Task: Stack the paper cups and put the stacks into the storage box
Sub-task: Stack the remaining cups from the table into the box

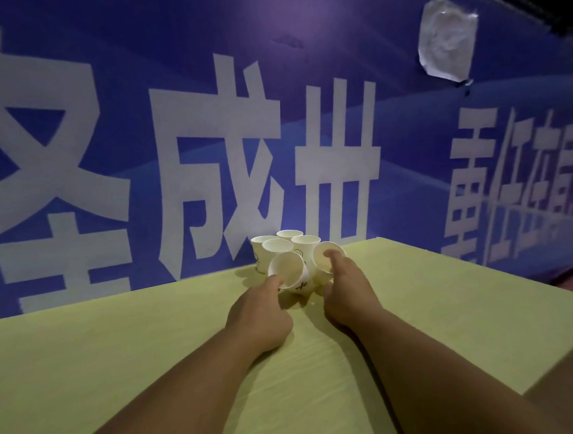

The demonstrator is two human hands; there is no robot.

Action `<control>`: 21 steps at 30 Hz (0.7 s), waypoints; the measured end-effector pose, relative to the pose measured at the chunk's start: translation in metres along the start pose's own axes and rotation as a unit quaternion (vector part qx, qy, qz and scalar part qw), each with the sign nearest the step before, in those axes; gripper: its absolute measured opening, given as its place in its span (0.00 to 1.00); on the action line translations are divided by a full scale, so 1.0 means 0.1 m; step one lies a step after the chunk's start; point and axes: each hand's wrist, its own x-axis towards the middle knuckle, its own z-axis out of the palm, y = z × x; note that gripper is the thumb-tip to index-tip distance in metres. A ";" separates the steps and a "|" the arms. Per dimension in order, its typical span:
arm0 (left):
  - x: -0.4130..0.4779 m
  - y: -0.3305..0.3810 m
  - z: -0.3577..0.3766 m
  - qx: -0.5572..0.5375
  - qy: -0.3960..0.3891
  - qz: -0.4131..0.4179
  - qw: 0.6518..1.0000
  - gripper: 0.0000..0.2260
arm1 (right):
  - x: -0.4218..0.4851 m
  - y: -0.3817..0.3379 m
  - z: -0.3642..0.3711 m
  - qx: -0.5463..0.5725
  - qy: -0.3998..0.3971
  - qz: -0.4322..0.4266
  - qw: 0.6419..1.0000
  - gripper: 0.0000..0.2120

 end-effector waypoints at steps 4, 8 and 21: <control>-0.07 -0.09 -0.09 -0.042 0.014 -0.013 0.999 0.29 | -0.07 -0.13 -0.02 -0.020 0.070 -0.015 0.997 0.15; -0.19 -0.22 -0.23 -0.058 0.034 -0.011 0.998 0.25 | -0.10 -0.32 -0.03 -0.029 0.105 -0.059 0.992 0.12; -0.89 -1.02 -1.35 -0.011 0.206 -0.025 0.978 0.22 | -0.52 -1.74 0.36 0.057 0.074 -0.122 0.988 0.14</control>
